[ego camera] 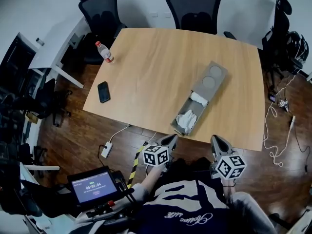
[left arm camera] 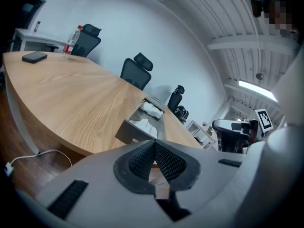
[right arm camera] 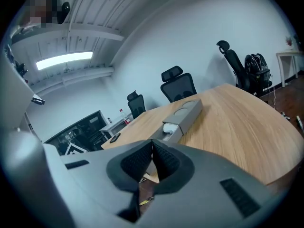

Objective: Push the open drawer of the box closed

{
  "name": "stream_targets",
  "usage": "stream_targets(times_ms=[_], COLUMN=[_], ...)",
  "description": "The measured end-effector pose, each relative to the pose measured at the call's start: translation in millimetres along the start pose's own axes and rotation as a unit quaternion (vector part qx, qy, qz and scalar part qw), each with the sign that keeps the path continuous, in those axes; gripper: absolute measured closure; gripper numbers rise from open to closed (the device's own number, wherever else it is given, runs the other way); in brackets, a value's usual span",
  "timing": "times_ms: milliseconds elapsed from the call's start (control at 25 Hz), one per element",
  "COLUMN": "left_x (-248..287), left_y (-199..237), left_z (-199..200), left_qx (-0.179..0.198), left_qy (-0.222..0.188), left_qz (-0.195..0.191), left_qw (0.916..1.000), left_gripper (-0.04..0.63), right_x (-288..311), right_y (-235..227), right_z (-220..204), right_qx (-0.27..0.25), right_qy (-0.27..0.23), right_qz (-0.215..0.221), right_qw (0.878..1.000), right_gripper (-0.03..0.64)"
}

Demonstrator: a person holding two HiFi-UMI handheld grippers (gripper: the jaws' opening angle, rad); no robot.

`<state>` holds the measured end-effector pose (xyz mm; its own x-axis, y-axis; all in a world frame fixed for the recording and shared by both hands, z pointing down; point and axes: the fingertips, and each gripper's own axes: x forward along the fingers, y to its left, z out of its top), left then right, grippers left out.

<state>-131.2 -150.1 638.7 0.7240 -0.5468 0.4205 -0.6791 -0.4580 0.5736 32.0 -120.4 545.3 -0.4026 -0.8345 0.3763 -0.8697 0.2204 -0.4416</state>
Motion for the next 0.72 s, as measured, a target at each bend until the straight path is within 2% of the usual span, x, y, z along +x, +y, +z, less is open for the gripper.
stream_targets(times_ms=[200, 280, 480, 600, 720], left_x=[48.2, 49.1, 42.4, 48.9, 53.0], left_y=[22.1, 20.8, 17.2, 18.8, 18.9], left_z=[-6.6, -6.4, -2.2, 2.1, 11.6], left_qx=[-0.032, -0.043, -0.03, -0.048, -0.048], left_qy=[0.029, 0.036, 0.047, 0.047, 0.05], left_qz=[0.017, 0.014, 0.028, 0.047, 0.061], left_qw=[0.9989, 0.9983, 0.9981, 0.9967, 0.9957], left_gripper=[0.594, 0.594, 0.594, 0.594, 0.594], right_x=[30.7, 33.3, 50.3, 66.9, 75.7], right_y=[-45.4, -52.9, -69.1, -81.4, -84.5], right_z=[10.5, 16.6, 48.3, 66.3, 76.5], right_qx=[0.003, 0.001, -0.008, -0.015, -0.018], right_qy=[0.014, 0.019, 0.015, 0.018, 0.023], right_qz=[-0.001, -0.004, 0.007, 0.02, 0.031], right_qw=[1.0, 1.0, 1.0, 1.0, 0.999], right_gripper=[0.618, 0.618, 0.618, 0.618, 0.618])
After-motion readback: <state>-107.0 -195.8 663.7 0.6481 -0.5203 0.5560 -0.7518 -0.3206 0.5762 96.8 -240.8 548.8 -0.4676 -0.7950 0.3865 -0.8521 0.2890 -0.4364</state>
